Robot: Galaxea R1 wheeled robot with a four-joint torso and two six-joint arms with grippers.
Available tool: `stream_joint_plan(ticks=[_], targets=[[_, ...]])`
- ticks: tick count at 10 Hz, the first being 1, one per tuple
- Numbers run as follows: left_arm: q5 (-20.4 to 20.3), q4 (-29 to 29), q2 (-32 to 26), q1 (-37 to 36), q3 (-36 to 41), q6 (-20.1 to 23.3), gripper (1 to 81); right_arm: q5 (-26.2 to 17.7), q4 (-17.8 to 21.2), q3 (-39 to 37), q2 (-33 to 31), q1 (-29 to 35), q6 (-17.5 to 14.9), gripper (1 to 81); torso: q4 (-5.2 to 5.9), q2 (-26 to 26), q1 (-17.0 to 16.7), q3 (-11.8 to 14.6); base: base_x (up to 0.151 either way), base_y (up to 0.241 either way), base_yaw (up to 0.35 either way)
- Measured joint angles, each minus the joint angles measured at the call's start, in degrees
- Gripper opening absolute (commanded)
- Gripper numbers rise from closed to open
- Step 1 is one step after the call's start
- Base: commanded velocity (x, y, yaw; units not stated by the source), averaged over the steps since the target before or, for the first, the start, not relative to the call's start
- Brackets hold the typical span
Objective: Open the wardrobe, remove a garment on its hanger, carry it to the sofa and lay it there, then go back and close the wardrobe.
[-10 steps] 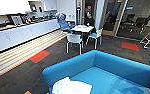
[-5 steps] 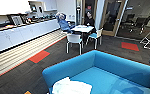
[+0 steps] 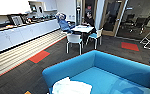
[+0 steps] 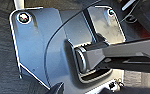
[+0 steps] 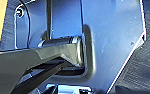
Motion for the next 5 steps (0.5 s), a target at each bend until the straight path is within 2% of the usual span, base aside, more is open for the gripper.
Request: stream_joint_plan(ticks=[5], targets=[[0.4, 0.0, 0.5, 0.6, -0.1, -0.2, 81.1, 0.0, 0.0, 0.0, 0.0, 0.0, 0.0, 81.1, 0.0, 0.0, 0.0, 0.0, 0.0, 0.0, 0.0]])
